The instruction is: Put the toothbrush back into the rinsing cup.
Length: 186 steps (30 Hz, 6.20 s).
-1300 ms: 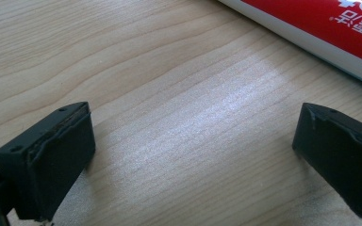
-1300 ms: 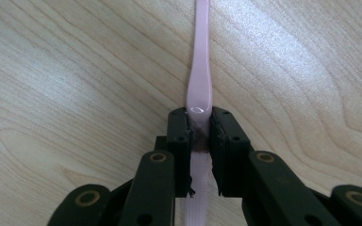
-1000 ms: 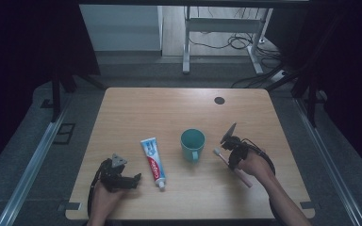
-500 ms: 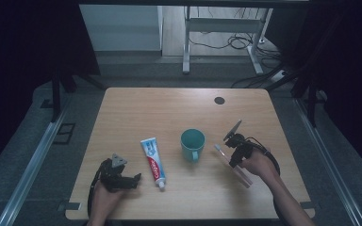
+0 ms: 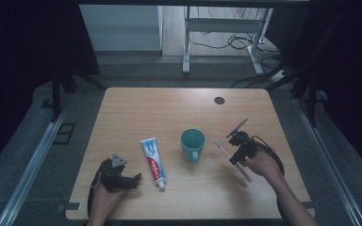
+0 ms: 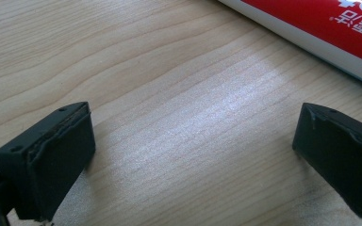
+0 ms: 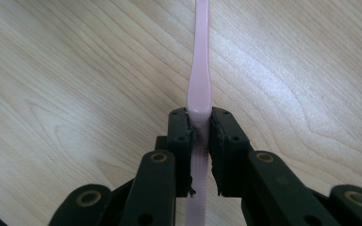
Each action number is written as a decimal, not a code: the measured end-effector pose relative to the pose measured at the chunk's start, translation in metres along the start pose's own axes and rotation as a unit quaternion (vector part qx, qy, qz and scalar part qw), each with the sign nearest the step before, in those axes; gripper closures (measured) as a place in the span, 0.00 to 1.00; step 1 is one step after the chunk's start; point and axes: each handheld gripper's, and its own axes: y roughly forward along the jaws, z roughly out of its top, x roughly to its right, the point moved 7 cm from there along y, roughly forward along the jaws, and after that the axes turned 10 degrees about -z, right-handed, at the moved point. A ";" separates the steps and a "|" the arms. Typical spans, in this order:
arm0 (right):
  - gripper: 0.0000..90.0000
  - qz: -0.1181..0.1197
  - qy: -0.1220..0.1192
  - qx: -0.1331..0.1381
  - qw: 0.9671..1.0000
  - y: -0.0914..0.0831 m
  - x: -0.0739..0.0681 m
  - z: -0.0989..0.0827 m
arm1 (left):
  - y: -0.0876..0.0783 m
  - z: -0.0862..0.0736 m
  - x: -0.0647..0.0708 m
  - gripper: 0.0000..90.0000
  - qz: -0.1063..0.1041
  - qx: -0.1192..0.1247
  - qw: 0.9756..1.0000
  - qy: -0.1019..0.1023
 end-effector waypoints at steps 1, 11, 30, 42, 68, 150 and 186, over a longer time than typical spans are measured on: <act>0.88 0.003 0.002 0.007 1.000 -0.002 0.000 0.000 | 0.000 0.000 0.000 0.00 0.000 0.000 1.000 0.000; 0.88 0.011 0.009 0.048 0.999 -0.011 0.004 -0.002 | 0.000 0.000 0.000 0.00 0.000 0.000 1.000 0.000; 0.88 0.019 0.009 0.169 0.985 -0.030 0.001 0.005 | 0.000 0.000 0.000 0.00 0.000 0.000 1.000 0.000; 0.88 0.017 0.017 0.249 0.968 -0.041 0.001 0.010 | 0.000 0.000 0.000 0.00 0.000 0.000 1.000 0.000; 0.88 0.019 0.040 0.394 0.918 -0.056 -0.008 0.023 | 0.000 0.000 0.000 0.00 0.000 0.002 1.000 0.001; 0.88 0.069 0.017 0.484 0.872 -0.085 -0.051 0.105 | 0.000 0.000 0.000 0.00 0.000 -0.001 1.000 0.003; 0.88 0.061 0.014 0.435 0.898 -0.034 -0.057 0.107 | 0.000 0.000 0.000 0.00 -0.001 0.000 1.000 0.000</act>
